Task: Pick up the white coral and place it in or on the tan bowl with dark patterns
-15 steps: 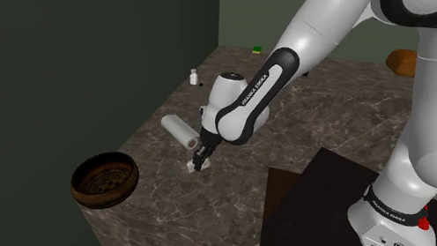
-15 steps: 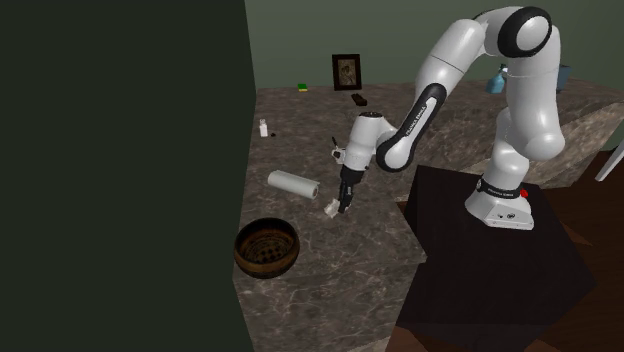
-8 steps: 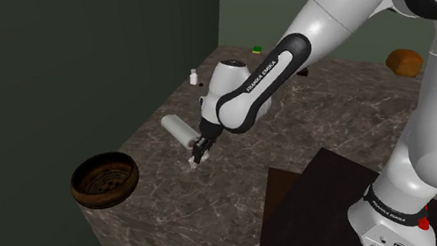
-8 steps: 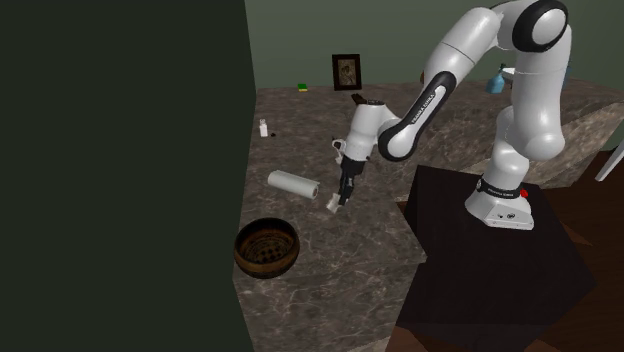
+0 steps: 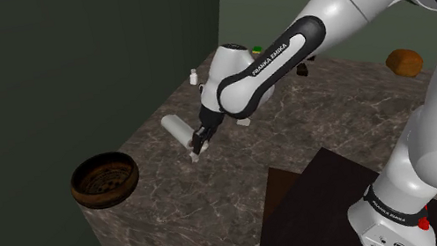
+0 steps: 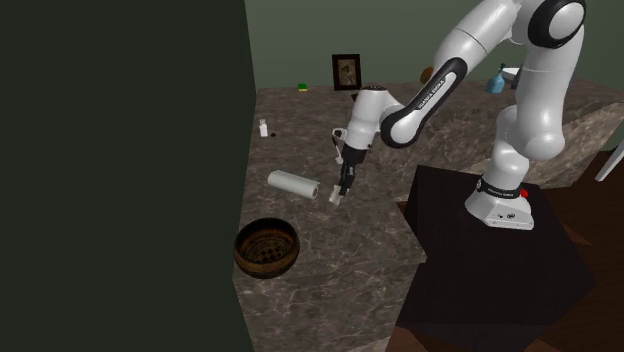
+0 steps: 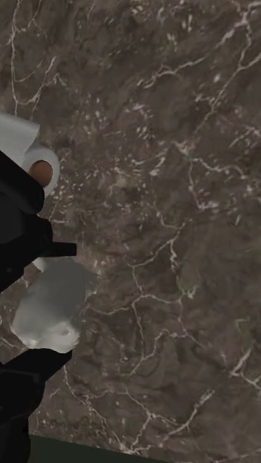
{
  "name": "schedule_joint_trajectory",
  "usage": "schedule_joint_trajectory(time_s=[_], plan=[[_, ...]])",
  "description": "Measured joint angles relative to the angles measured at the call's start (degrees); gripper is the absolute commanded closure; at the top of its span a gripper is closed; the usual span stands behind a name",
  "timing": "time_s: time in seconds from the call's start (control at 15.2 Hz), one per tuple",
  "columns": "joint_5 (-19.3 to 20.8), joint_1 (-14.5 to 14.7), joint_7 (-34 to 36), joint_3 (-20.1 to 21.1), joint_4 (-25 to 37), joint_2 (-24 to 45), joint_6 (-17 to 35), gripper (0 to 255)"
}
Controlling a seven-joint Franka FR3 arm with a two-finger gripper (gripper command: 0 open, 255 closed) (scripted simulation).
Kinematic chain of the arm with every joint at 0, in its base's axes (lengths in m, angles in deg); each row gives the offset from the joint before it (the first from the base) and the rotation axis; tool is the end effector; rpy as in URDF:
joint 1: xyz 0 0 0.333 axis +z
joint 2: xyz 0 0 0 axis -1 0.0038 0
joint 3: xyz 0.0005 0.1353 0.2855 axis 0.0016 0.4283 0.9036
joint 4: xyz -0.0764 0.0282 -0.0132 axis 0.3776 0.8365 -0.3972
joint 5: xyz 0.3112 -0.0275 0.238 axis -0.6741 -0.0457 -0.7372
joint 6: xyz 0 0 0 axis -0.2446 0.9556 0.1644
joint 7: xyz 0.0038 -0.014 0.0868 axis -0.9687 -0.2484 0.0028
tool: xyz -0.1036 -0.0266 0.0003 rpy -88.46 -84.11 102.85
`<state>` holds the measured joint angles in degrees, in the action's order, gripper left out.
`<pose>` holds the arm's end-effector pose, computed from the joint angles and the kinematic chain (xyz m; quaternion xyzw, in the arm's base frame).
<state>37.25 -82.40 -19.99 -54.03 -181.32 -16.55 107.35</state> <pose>0.4991 0.1868 0.2889 -0.9835 -0.1248 -0.0955 0.0896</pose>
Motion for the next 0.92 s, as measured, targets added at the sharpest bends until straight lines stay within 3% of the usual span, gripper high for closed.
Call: schedule_joint_trajectory(time_s=[0.66,0.92], plan=[[0.1,-0.3,0.9,-0.1,1.6,-5.8,-7.3,255],[3.7,1.6,6.0,0.5,7.8,-0.9,-8.2,255]])
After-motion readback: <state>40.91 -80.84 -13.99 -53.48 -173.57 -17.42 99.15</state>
